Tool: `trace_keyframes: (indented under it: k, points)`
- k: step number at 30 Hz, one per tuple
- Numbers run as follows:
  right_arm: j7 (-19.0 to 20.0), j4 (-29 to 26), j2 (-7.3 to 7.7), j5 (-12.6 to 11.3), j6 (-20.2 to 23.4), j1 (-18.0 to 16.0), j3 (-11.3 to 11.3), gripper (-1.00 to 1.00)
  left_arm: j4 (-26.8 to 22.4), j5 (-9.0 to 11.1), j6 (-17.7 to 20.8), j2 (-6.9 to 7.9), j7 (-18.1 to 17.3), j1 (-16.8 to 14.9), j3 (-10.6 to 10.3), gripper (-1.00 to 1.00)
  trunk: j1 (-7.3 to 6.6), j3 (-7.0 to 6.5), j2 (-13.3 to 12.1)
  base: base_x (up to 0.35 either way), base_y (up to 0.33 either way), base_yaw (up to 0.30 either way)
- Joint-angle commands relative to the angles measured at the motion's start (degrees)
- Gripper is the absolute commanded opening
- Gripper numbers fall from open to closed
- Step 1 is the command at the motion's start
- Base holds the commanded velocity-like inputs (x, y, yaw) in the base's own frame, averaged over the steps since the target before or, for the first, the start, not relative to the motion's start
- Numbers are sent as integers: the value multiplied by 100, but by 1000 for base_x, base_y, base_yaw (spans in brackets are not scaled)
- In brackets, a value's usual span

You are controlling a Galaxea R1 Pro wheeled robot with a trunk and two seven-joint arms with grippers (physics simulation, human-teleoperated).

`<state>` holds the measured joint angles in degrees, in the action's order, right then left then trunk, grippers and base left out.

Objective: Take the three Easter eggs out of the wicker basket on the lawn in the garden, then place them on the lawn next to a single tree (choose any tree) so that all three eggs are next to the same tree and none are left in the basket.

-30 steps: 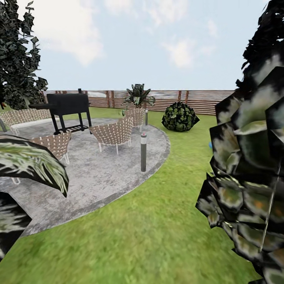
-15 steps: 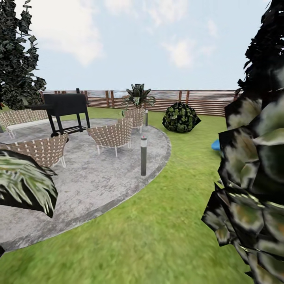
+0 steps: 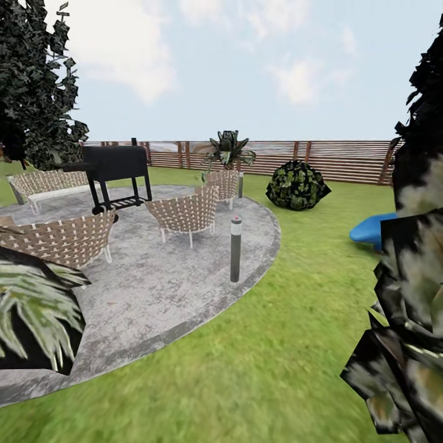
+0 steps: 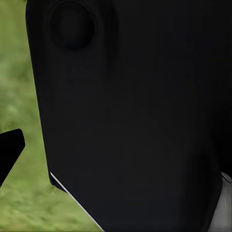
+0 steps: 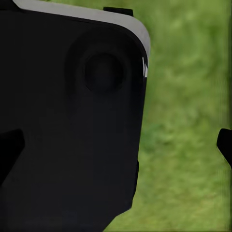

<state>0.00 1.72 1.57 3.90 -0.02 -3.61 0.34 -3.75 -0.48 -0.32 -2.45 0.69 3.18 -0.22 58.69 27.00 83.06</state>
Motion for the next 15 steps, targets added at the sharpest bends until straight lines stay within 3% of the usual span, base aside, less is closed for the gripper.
trace_keyframes:
  k: [1, 15]
  points:
    - [0, 12, 1, 41, 5, -8, 1, 100, -12, -5, -3, -1, 9, 5, 1, 100, 4, 4, 2, 336, 0, 92]
    - [0, 12, 1, 50, -7, -8, 8, 100, -12, -5, -1, -1, 10, 4, -2, 100, 4, 4, 2, 336, 0, 11]
